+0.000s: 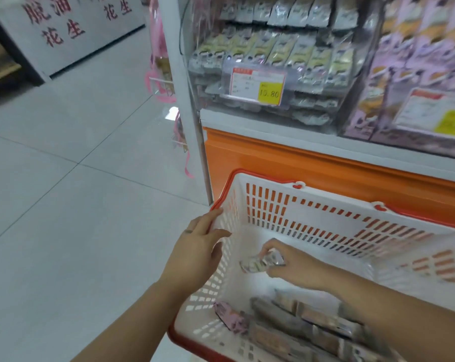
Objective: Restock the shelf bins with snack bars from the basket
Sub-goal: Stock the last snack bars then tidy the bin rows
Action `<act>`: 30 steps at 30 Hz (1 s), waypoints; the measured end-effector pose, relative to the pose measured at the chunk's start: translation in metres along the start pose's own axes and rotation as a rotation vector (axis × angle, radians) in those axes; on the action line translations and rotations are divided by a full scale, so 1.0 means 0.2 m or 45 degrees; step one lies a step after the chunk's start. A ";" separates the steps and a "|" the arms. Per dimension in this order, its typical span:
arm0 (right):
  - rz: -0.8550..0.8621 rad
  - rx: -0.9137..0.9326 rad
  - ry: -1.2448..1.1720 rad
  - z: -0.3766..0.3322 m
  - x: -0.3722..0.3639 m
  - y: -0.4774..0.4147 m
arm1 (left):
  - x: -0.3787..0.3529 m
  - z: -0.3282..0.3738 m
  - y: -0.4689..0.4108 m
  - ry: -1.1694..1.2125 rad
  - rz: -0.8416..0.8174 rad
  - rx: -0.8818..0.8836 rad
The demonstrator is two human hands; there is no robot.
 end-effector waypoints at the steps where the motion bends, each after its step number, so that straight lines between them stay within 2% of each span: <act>1: 0.012 0.007 -0.065 -0.03 0.06 0.06 | 0.01 0.01 0.00 -0.014 -0.006 -0.017; 5: -0.003 0.047 -0.313 -0.13 0.28 0.33 | 0.09 0.06 -0.03 -0.119 0.001 -0.059; 7: 0.004 0.093 -0.405 -0.19 0.39 0.49 | 0.18 0.12 -0.06 -0.041 0.072 -0.034; 14: 0.270 0.281 -0.538 -0.38 0.66 0.95 | 0.59 0.43 -0.18 0.752 0.327 0.275; 19: 0.561 0.372 -0.514 -0.59 0.72 1.14 | 0.78 0.66 -0.28 1.122 0.367 0.326; 22: 0.764 0.489 -0.460 -0.73 0.72 1.22 | 0.87 0.73 -0.33 1.351 0.462 0.382; 26: 0.927 0.611 -0.391 -0.84 0.73 1.24 | 0.97 0.71 -0.45 1.296 0.549 0.355; 30: 0.855 0.641 -0.406 -0.84 0.87 1.18 | 1.05 0.67 -0.59 1.152 0.465 0.261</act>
Point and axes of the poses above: each hand's wrist, its own y-axis away from the middle knuckle, its own x-axis out of the back of the hand, z = x × y, the point moved 7 cm from there along -y, towards the middle knuckle, and after that the axes turned 13 degrees about -x, right-handed, at the moved point
